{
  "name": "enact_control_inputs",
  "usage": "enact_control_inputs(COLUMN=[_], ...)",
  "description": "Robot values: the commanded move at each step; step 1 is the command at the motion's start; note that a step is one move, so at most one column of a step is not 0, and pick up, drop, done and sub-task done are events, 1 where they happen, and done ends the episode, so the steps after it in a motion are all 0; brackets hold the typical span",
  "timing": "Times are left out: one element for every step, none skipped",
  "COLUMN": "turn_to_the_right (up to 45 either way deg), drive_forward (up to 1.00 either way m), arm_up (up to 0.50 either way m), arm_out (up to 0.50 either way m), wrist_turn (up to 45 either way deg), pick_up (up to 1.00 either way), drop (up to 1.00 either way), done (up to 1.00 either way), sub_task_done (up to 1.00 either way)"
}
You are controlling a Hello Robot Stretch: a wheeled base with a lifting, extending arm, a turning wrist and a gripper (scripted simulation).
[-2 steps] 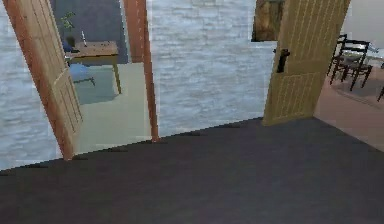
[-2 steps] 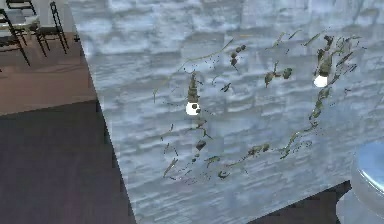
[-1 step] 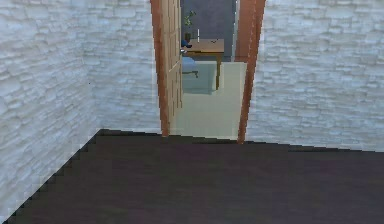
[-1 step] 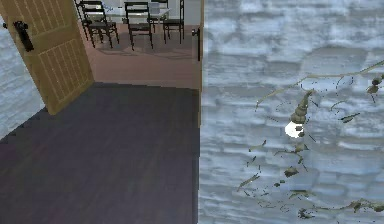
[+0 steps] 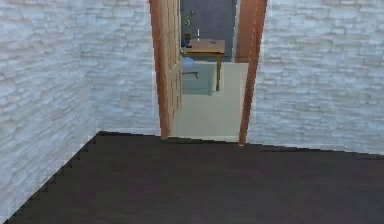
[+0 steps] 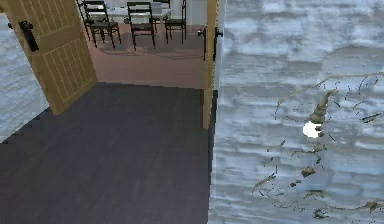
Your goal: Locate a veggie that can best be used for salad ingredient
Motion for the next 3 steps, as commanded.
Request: enact_control_inputs(turn_to_the_right=[39.0,0.0,42.0], drive_forward=[0.0,0.55,0.0], arm_up=[0.0,0.0,0.0], arm_out=[0.0,0.0,0.0], wrist_turn=[0.0,0.0,0.0], pick_up=[0.0,0.0,0.0], drop=[0.0,0.0,0.0], done=[0.0,0.0,0.0], sub_task_done=[0.0,0.0,0.0])
